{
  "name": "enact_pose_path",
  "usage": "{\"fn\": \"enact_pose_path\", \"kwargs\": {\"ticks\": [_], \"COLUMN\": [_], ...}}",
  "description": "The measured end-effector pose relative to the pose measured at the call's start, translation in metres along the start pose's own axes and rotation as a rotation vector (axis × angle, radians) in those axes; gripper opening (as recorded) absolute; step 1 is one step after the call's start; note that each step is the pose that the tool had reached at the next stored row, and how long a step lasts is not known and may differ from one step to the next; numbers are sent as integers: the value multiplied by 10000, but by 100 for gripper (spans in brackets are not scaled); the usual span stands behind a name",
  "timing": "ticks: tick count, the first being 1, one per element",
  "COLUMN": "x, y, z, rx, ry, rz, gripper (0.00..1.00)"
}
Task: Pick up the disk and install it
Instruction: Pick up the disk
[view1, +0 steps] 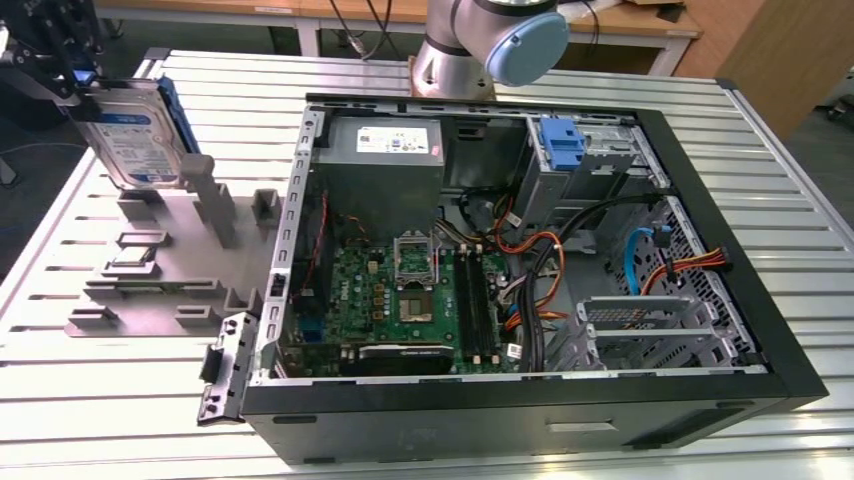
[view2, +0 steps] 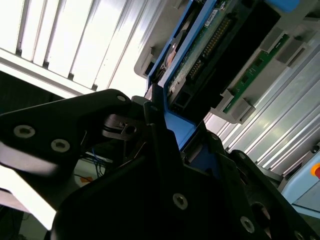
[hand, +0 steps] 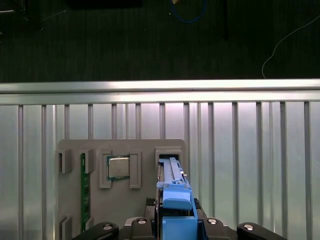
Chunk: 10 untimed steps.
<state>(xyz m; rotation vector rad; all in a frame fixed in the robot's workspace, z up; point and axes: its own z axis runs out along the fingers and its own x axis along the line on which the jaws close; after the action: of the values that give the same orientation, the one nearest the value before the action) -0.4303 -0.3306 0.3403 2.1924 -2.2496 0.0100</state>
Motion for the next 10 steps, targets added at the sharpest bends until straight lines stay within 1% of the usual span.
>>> {"fn": "enact_pose_path", "kwargs": {"ticks": [10], "x": [0], "y": [0], "z": [-10], "rx": [0], "ry": [1], "rz": [0], "gripper": [36]}}
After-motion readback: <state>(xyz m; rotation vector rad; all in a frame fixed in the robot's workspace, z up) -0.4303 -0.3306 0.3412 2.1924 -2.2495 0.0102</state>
